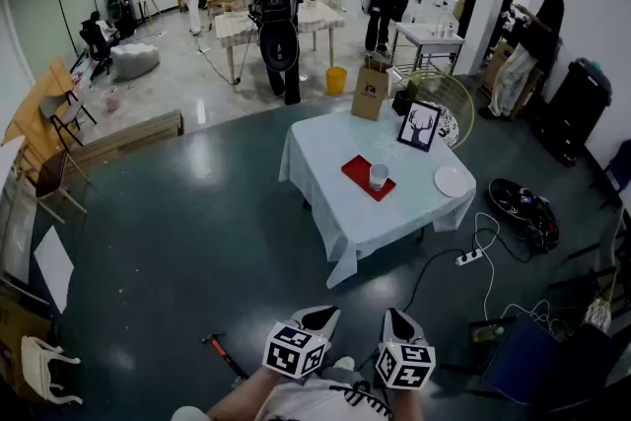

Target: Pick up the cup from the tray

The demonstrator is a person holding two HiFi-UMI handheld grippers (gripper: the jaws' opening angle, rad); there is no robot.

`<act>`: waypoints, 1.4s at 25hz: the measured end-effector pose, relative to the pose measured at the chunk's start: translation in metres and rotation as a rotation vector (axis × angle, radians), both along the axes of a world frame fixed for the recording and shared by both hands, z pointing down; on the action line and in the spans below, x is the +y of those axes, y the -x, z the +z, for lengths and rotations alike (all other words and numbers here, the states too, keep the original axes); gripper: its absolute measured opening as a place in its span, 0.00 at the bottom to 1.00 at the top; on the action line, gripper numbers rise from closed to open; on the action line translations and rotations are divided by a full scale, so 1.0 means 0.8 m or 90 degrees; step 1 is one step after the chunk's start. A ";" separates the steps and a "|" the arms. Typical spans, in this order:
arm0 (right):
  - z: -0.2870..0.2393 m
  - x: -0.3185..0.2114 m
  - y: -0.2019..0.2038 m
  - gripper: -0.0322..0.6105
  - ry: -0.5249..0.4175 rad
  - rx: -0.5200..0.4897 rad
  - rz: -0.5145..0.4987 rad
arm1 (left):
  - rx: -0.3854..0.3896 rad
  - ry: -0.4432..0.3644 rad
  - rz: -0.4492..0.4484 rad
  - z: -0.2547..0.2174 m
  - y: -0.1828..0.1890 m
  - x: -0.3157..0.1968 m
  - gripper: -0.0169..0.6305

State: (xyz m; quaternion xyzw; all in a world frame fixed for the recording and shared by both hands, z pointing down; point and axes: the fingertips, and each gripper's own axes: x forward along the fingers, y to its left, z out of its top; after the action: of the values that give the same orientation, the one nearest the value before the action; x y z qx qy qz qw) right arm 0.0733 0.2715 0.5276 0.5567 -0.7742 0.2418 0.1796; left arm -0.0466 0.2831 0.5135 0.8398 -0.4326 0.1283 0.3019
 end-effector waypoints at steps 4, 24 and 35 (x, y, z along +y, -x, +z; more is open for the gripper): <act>0.000 0.001 0.000 0.09 -0.006 0.005 -0.001 | 0.001 -0.004 -0.005 0.001 0.002 0.001 0.03; -0.007 -0.009 -0.012 0.09 -0.022 0.019 -0.015 | -0.002 -0.009 -0.016 -0.002 -0.013 -0.009 0.03; -0.027 -0.074 -0.011 0.39 -0.078 -0.025 -0.121 | -0.014 -0.014 -0.072 0.007 -0.029 -0.045 0.03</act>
State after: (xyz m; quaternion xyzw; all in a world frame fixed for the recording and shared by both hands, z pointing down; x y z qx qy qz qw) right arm 0.0822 0.2122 0.5063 0.4856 -0.8404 0.1867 0.1520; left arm -0.0236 0.2469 0.5190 0.8159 -0.4838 0.1159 0.2948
